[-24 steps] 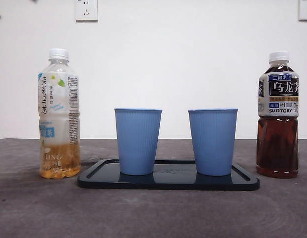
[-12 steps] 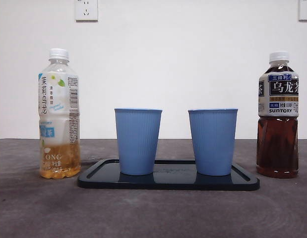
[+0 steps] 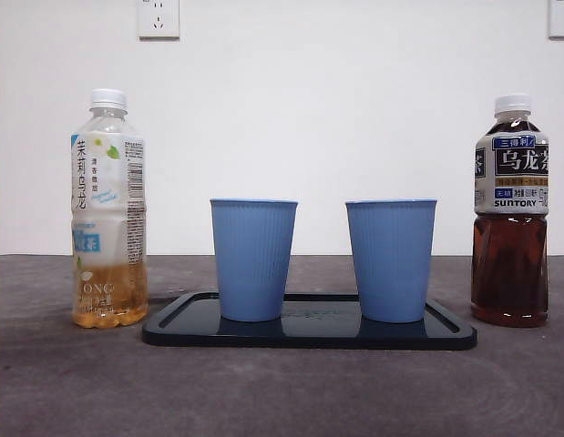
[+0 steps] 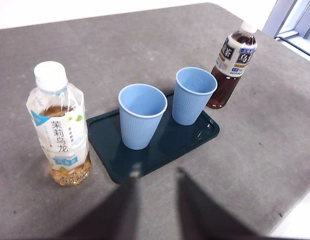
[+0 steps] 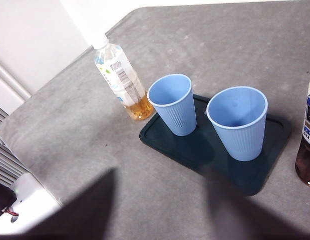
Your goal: Pour the drink into the cup
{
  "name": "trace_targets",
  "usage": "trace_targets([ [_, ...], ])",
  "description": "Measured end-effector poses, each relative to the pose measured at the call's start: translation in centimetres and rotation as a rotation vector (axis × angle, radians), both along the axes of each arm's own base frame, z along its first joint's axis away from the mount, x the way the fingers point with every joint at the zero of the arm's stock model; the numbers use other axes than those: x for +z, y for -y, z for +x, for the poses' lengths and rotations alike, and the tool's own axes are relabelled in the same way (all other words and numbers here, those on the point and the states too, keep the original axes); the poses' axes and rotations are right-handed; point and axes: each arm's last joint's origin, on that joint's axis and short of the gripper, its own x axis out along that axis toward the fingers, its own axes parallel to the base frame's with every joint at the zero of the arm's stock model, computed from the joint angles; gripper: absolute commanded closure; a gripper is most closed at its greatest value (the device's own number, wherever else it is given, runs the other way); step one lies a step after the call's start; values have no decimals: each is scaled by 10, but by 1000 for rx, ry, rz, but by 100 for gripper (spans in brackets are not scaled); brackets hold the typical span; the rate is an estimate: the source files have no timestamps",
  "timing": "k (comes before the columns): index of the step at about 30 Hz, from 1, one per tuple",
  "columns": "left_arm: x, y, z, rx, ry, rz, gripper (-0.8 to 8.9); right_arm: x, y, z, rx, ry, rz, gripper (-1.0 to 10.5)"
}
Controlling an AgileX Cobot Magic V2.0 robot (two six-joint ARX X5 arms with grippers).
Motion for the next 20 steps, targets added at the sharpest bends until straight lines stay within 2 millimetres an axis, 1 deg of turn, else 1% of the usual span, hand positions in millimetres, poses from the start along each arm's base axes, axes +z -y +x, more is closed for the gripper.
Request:
trace_targets([
  [20,0,0,0,1,0,-1,804,0,0,0,1,7,-5,929],
])
